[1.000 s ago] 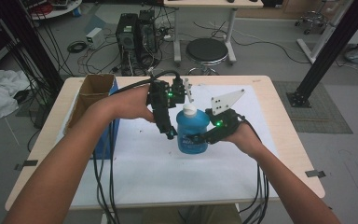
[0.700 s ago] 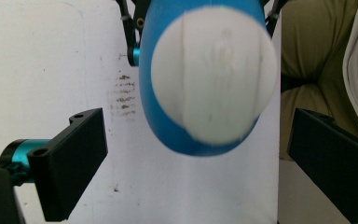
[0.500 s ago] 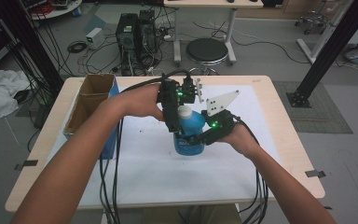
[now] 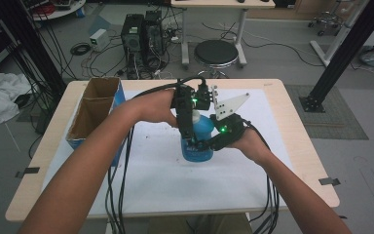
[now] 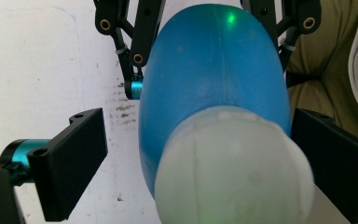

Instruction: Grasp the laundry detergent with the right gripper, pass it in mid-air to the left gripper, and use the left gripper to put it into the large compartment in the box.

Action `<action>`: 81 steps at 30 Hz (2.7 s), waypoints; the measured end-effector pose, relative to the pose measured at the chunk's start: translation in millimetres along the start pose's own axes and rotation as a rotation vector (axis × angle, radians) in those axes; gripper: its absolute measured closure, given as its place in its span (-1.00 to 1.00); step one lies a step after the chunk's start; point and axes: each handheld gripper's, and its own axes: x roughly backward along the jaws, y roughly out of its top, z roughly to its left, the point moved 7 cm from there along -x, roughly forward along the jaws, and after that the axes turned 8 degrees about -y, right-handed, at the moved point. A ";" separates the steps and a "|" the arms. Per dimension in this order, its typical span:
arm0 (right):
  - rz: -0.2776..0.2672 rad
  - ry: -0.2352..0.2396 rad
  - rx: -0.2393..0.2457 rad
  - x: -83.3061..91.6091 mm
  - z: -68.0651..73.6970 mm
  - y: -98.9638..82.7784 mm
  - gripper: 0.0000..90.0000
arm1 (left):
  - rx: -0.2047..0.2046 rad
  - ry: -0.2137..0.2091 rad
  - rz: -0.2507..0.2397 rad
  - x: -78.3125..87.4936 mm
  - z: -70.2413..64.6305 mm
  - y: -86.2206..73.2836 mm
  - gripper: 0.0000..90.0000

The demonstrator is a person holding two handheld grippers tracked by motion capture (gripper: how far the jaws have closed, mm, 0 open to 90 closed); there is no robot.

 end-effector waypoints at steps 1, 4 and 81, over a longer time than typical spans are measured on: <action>0.000 0.003 -0.004 0.2 0.3 0.1 0.00 | -0.001 -0.001 0.001 -0.4 0.2 0.2 -0.89; 0.002 0.004 -0.004 0.4 0.6 0.0 0.00 | -0.010 -0.011 0.007 -1.8 -0.2 0.5 -0.81; 0.107 -0.040 -0.004 14.8 -0.5 -14.2 -0.77 | -0.064 0.026 0.047 3.9 0.0 -6.2 -0.16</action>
